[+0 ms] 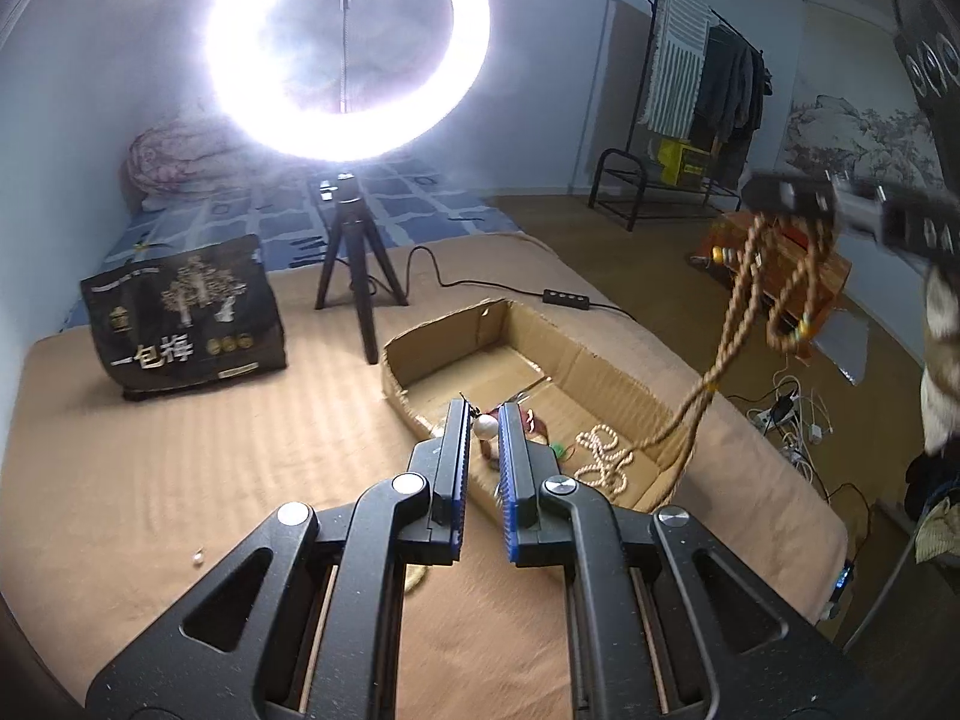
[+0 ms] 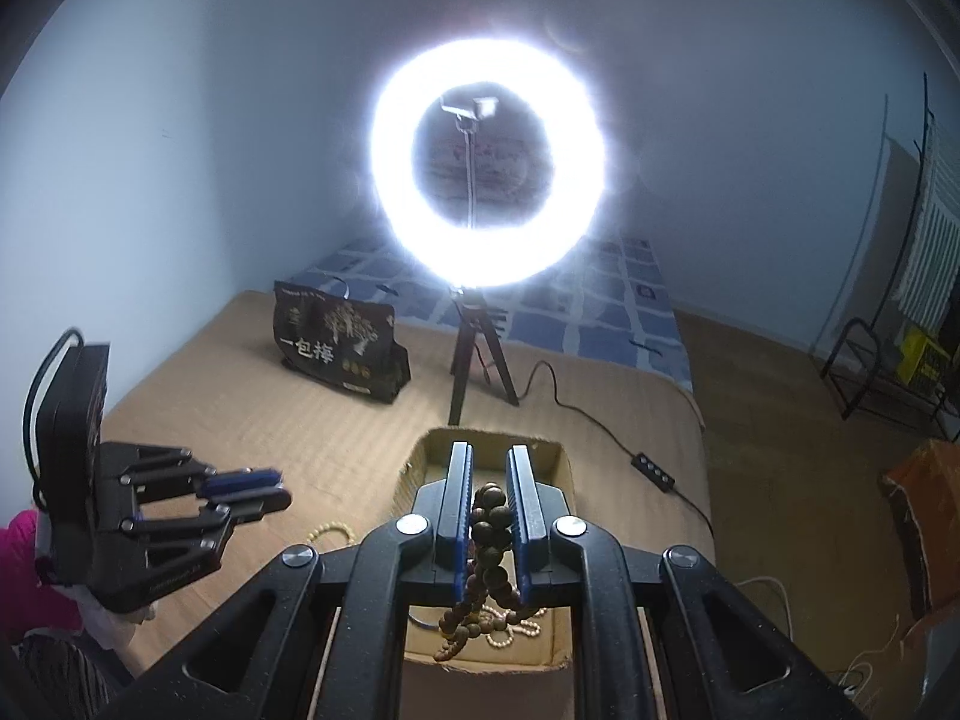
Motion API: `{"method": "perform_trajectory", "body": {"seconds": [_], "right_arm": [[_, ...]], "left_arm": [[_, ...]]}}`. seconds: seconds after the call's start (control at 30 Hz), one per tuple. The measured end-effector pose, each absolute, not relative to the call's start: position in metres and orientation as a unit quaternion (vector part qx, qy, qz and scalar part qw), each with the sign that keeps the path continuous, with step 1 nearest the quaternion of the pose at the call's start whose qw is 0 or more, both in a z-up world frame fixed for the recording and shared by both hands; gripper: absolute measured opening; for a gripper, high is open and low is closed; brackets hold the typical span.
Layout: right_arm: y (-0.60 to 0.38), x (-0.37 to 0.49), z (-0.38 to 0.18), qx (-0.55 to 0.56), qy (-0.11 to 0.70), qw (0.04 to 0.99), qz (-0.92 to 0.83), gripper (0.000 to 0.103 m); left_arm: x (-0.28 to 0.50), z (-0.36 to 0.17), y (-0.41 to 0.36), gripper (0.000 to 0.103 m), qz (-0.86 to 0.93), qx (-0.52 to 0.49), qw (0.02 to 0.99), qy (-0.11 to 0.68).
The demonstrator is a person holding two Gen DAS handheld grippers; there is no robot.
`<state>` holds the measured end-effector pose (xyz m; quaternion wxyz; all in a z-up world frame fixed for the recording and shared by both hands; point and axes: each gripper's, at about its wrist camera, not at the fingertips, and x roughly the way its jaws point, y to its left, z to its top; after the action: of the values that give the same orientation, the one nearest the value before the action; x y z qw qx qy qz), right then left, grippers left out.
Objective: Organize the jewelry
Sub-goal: 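Carry the mala with right tool while left tool carries the earring over the box, then open right tool dropping the mala in the box while left tool releases the earring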
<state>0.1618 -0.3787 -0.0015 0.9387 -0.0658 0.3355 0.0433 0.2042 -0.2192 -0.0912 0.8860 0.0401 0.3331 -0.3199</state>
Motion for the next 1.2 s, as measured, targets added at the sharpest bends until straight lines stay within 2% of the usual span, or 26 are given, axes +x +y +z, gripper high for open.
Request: {"method": "perform_trajectory", "body": {"seconds": [0.6,1.03,1.13,1.2], "right_arm": [[-0.411,0.189,-0.080,-0.025,0.385,0.921,0.057,0.009],[-0.419,0.209,-0.128,-0.001,0.423,0.904,0.071,0.010],[-0.419,0.211,-0.133,0.004,0.427,0.901,0.075,0.014],[-0.419,0.210,-0.134,0.005,0.427,0.901,0.074,0.026]], "left_arm": [[0.287,-0.140,-0.269,0.007,-0.307,0.030,0.872,0.380],[0.312,-0.166,-0.283,0.007,-0.301,0.035,0.861,0.408],[0.314,-0.167,-0.285,0.008,-0.303,0.034,0.859,0.412],[0.314,-0.167,-0.286,0.010,-0.301,0.037,0.859,0.412]]}}
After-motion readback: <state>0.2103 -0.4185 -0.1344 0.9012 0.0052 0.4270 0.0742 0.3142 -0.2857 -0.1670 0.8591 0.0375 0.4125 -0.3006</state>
